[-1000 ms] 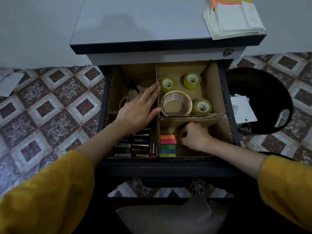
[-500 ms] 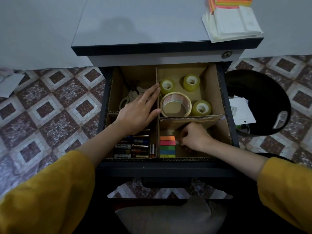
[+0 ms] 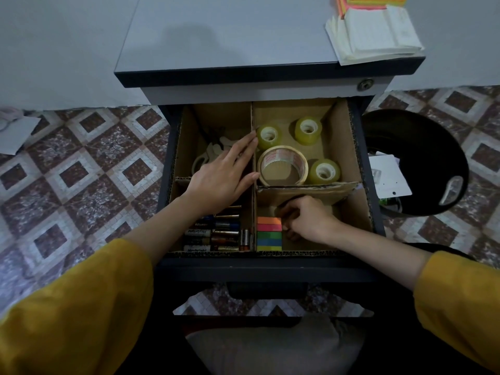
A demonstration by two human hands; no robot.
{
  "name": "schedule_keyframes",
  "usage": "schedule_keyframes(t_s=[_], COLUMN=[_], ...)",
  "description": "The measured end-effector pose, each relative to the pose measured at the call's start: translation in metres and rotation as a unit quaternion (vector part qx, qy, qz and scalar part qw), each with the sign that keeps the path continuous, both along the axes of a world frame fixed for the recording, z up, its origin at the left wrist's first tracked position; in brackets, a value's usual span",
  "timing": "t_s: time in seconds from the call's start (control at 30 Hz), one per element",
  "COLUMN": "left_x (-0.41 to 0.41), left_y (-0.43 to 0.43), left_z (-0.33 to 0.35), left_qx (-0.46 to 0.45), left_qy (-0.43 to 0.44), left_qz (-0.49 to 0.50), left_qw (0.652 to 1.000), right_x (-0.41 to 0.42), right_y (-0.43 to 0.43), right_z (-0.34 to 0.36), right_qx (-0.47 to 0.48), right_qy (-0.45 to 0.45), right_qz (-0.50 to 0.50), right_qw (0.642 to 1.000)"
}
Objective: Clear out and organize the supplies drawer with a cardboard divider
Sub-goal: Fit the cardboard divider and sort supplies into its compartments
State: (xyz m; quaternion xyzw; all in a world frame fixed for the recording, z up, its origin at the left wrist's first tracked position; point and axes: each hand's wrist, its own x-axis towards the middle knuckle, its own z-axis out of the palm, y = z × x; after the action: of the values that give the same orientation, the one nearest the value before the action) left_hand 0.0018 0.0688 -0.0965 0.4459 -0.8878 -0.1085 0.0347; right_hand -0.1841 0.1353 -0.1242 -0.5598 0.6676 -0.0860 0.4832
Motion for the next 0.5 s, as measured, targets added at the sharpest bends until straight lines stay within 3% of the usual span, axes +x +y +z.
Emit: schedule_keyframes(t_s=[0.17,0.3,0.5], left_x=[0.0,-0.001,-0.007], left_y=[0.001,0.002,0.001], left_z=[0.002,0.005,0.016], left_qx=[0.004,0.021,0.041], left_qy=[0.001,0.001,-0.066], left_qz=[0.007,0.012,0.032], left_qw=[1.0,1.0,0.996], right_x=[-0.005,-0.01,-0.022], right_y=[0.001,0.006,0.013], right_z=[0.004,0.019,0.058], right_qx=[-0.057,-0.112,-0.164], right_qy=[0.041,0.096,0.117], right_qz=[0.03,0.11,0.152], right_qw=[0.997,0.983,0.967])
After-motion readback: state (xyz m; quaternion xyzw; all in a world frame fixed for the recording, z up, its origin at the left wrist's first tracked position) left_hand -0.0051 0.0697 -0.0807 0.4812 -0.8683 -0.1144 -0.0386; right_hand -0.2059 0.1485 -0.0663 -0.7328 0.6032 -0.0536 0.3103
